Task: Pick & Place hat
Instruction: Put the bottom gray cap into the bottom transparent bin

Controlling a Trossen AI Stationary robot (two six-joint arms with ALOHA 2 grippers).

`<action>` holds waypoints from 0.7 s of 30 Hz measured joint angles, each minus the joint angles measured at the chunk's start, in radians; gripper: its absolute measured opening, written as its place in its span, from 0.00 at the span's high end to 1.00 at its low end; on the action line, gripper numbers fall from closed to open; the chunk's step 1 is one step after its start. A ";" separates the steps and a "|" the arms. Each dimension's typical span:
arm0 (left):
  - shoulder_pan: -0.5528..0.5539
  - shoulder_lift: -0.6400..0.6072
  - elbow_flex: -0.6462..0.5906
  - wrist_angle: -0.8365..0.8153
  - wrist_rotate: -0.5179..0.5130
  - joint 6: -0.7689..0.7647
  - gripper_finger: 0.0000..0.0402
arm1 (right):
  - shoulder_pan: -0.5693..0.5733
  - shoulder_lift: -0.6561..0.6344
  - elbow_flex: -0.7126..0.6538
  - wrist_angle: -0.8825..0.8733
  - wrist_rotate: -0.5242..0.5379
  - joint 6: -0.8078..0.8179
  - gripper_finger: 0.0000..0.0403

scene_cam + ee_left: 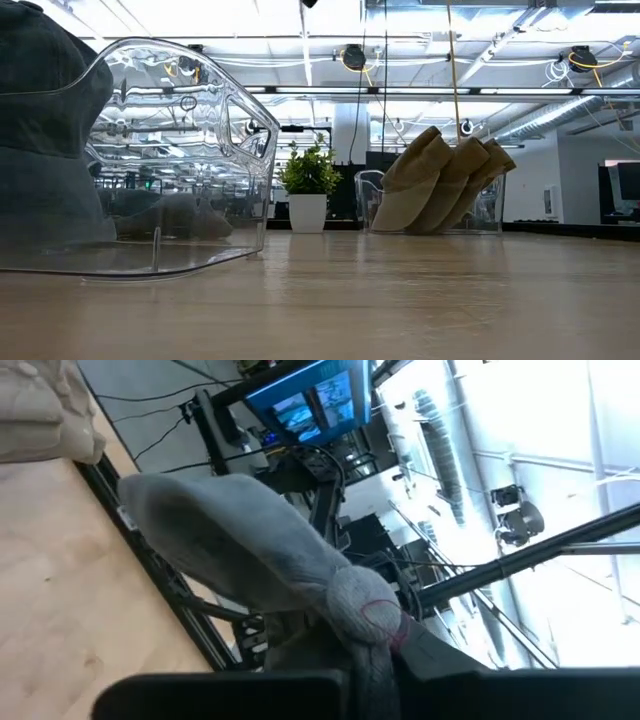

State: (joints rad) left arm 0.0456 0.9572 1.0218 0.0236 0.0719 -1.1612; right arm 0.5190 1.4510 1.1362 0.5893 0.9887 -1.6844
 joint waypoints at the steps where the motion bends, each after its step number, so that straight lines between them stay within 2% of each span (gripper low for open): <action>1: 0.000 -0.005 0.000 -0.003 0.001 0.001 0.97 | 0.000 0.000 0.000 -0.009 -0.002 0.000 0.99; 5: 0.000 -0.013 0.000 -0.003 0.008 0.008 0.98 | -0.001 0.000 0.000 -0.044 -0.024 0.105 0.98; 11: 0.001 -0.029 0.000 0.009 0.006 0.003 0.99 | 0.000 0.000 -0.001 -0.051 -0.012 0.229 0.88; 14: 0.000 -0.050 0.000 0.029 0.006 -0.001 0.99 | 0.013 0.000 -0.002 -0.049 0.050 0.321 0.82; 21: -0.015 -0.093 0.001 0.060 -0.038 0.005 0.99 | 0.029 0.001 -0.046 -0.048 0.282 0.663 0.73</action>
State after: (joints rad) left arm 0.0306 0.8642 1.0229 0.0833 0.0342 -1.1560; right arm 0.5480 1.4517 1.0902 0.5414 1.2706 -1.0217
